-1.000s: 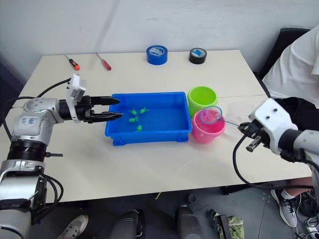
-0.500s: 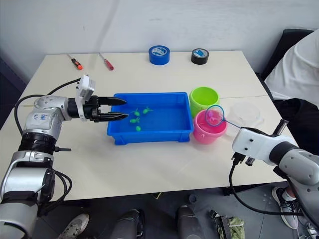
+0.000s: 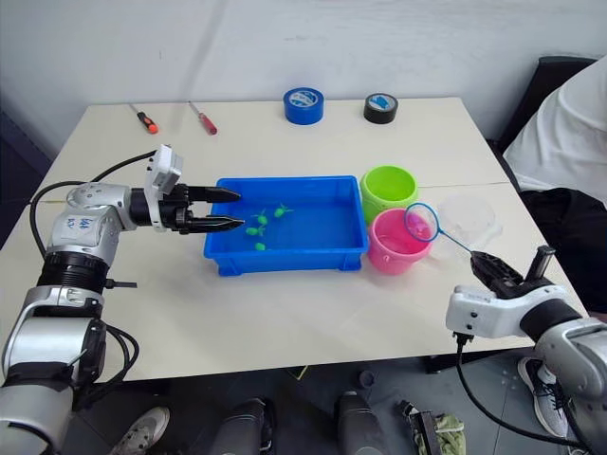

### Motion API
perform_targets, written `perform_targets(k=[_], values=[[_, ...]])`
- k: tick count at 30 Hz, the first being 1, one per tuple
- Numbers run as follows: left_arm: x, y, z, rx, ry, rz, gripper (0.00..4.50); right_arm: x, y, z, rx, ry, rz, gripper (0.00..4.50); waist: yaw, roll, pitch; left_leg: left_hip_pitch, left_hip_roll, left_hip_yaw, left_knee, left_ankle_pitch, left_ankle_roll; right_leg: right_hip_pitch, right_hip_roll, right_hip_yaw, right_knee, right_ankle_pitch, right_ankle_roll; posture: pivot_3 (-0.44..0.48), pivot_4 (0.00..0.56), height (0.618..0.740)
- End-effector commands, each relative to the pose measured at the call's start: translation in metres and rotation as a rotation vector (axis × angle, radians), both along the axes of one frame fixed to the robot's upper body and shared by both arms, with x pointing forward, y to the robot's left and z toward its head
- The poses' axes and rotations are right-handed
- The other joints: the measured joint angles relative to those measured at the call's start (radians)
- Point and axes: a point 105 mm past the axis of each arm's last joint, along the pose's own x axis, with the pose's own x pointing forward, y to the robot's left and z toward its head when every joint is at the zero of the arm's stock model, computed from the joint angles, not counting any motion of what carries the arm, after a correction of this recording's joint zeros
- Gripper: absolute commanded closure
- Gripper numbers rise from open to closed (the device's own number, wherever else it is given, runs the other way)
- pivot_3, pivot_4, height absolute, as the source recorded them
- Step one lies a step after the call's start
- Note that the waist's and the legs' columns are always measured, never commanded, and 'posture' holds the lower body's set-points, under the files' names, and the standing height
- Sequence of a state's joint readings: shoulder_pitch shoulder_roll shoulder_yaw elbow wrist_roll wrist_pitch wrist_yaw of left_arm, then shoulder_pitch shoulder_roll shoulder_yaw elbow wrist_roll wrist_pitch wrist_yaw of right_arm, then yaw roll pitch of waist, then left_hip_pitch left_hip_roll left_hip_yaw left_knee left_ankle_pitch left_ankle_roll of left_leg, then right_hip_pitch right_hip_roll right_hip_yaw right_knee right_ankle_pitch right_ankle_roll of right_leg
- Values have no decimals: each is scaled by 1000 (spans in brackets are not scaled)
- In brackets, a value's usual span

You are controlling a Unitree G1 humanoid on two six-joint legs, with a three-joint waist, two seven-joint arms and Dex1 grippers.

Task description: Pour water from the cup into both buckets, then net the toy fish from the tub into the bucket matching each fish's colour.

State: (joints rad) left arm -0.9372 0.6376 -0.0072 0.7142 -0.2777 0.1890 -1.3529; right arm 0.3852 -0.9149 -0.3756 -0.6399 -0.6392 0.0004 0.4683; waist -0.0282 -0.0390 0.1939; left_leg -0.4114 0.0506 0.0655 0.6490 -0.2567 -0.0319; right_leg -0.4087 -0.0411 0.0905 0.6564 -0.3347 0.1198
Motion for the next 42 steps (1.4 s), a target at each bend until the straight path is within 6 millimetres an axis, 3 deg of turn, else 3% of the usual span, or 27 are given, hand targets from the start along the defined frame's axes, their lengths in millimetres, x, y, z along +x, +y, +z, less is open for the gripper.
perform_targets(k=[1, 12, 15, 30, 34, 38, 42], values=[[0, -1, 15, -4, -55, -15, 1045, -3, 6, 6, -66, -77, 19, 4500, 0, 0, 0, 0, 0, 0, 0, 0, 0, 0, 0, 0, 0, 0, 0, 0, 150, 734], [-1, -2, 14, -6, -55, -16, 1045, -7, 27, -16, -158, -164, 73, 4500, -1, 0, 0, 2, 0, 0, 0, 0, -1, 1, 0, 0, 2, 0, 0, 0, 150, 734], [-1, -1, 13, -5, -54, -14, 1045, -5, 33, -13, -173, -215, 76, 4500, -1, 0, 0, 3, 0, 0, 0, 1, -1, 1, 0, 0, 3, 0, 0, 0, 150, 734], [-3, 2, 11, -9, -51, -3, 1045, -3, 23, -6, -234, -290, 24, 4500, -2, 0, 0, 5, 0, 0, 0, 1, -1, 4, 0, 0, 4, 0, 0, 0, 150, 734], [-3, 9, 11, -6, -51, 22, 1045, 1, 32, 19, -142, -366, 59, 4500, -6, 0, 0, 5, 0, 0, 1, 1, -1, 4, 0, 0, 4, 0, 0, 0, 150, 734], [-3, 25, 16, -17, -59, 86, 1045, 17, 47, 47, 33, -375, 119, 4500, -17, 0, 0, 7, 0, 0, 1, 1, -1, 5, 0, 0, 5, 0, 0, 0, 150, 734], [-4, 51, 19, -35, -67, 199, 1045, 52, 78, 64, 439, -180, 193, 4500, -32, -1, 0, 8, 1, -1, 1, 2, -2, 7, 1, -1, 6, 0, 0, 0, 150, 734]])
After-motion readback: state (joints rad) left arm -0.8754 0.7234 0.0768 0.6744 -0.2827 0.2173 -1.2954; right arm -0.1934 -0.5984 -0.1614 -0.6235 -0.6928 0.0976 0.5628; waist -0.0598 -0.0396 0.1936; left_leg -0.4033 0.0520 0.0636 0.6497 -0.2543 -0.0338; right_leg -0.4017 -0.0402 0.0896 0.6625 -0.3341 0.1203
